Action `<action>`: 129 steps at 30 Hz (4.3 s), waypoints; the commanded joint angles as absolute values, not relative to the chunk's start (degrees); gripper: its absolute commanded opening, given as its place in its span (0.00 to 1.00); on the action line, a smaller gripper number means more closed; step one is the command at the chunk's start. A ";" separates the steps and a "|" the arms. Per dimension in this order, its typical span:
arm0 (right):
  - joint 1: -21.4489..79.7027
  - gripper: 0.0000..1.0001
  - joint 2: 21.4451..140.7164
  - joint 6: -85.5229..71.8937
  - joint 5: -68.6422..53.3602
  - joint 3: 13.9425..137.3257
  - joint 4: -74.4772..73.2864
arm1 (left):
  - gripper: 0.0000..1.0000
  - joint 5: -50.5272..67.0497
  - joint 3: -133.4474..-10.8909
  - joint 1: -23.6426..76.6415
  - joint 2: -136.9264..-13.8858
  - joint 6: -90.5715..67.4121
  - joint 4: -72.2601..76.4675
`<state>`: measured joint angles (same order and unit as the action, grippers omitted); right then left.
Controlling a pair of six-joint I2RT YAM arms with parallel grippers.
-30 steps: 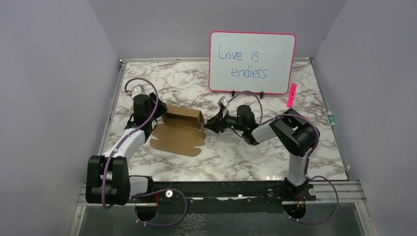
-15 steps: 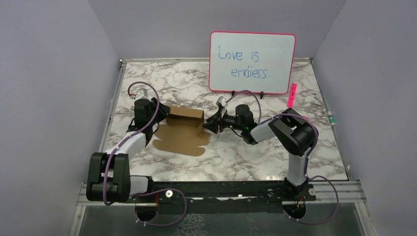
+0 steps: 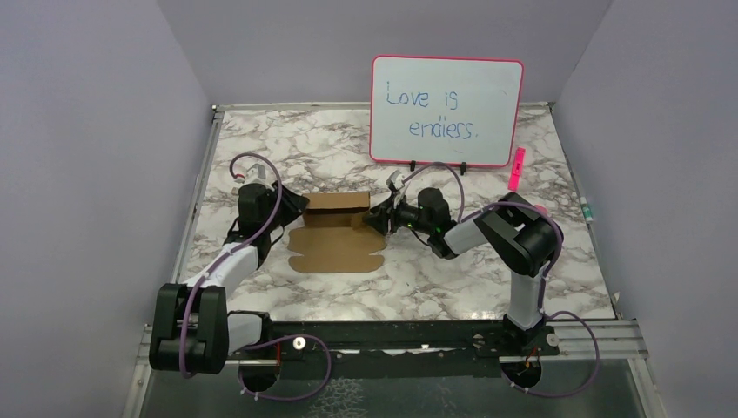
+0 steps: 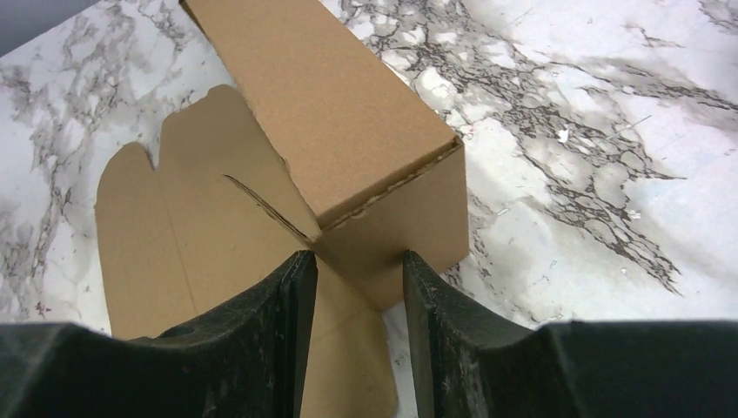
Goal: Fold the paper box
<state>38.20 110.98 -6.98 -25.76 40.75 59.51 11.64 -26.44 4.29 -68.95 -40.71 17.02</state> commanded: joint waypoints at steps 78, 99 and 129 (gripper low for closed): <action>43.06 0.29 107.43 -1.70 -7.53 29.05 73.69 | 0.50 17.61 -40.47 29.29 -82.33 -31.53 2.10; 48.49 0.22 109.14 -0.77 18.77 30.01 76.48 | 0.50 23.07 -39.98 31.37 -81.53 -36.09 5.93; 49.66 0.43 108.55 -4.31 19.53 30.61 74.01 | 0.63 16.54 -46.35 31.90 -81.35 -31.41 -2.33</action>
